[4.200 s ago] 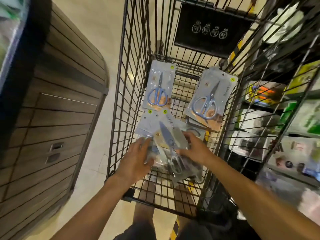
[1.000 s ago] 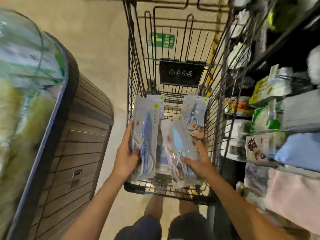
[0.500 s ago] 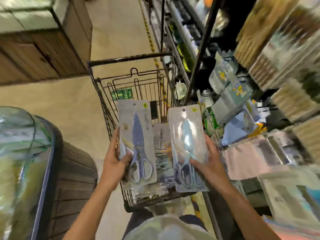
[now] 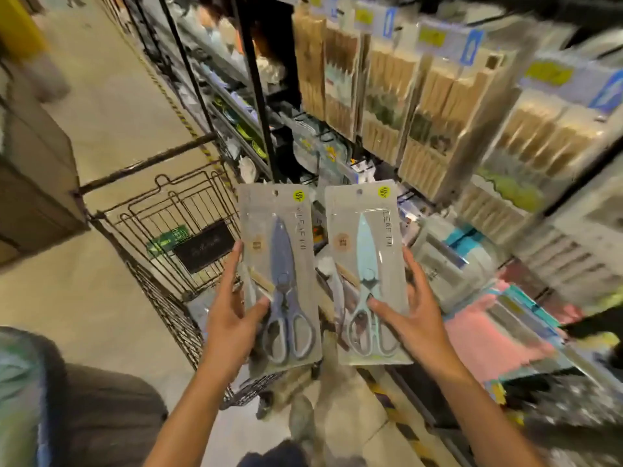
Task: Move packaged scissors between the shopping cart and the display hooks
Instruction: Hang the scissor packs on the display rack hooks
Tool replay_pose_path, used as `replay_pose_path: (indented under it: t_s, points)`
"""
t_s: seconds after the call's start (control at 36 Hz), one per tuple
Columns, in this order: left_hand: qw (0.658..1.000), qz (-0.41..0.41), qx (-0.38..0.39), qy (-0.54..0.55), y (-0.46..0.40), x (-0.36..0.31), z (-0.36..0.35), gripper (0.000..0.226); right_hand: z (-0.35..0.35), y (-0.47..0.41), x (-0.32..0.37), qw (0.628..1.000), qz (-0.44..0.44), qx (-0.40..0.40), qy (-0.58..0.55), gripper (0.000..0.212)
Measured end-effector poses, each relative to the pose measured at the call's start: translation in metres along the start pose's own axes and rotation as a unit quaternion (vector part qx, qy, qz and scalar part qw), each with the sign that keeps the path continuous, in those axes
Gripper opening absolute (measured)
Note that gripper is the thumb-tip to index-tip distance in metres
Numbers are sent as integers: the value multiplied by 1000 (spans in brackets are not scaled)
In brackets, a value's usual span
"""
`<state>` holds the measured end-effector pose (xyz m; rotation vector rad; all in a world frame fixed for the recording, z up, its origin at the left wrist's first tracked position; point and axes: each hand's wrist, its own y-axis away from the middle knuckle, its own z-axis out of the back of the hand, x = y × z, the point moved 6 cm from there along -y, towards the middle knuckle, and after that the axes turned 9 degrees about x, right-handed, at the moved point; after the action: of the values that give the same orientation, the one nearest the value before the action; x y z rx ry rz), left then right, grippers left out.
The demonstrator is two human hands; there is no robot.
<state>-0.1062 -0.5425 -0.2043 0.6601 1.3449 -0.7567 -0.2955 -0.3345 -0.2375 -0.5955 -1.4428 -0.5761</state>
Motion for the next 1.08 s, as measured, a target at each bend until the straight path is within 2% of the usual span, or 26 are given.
replay_pose_path:
  t_s: [0.25,0.39,0.5,0.67,0.72,0.83,0.94,1.08]
  points:
    - [984,-57,167,-35,24,-32,-72,87,45,123,26,988,5,-146,45,89]
    - [965,-92,244,-41,42,-41,-98,88,44,190,39,966,1,-253,57,90]
    - [949,-100,298,-5,57,-44,-113,85,34,247,46,942,6,-331,48,91]
    - [918,-117,380,-1,94,-50,-152,86,26,331,59,904,-6,-424,51,90]
    - [911,-116,395,6,108,-55,-166,87,25,354,65,894,-13,-443,63,90]
    - [870,-123,474,53,155,-68,-203,88,26,424,77,864,-18,-499,68,92]
    - [843,-146,513,66,198,-83,-238,86,35,480,88,842,-7,-536,70,93]
    - [835,-172,521,51,249,-97,-281,83,54,544,96,827,15,-557,79,93]
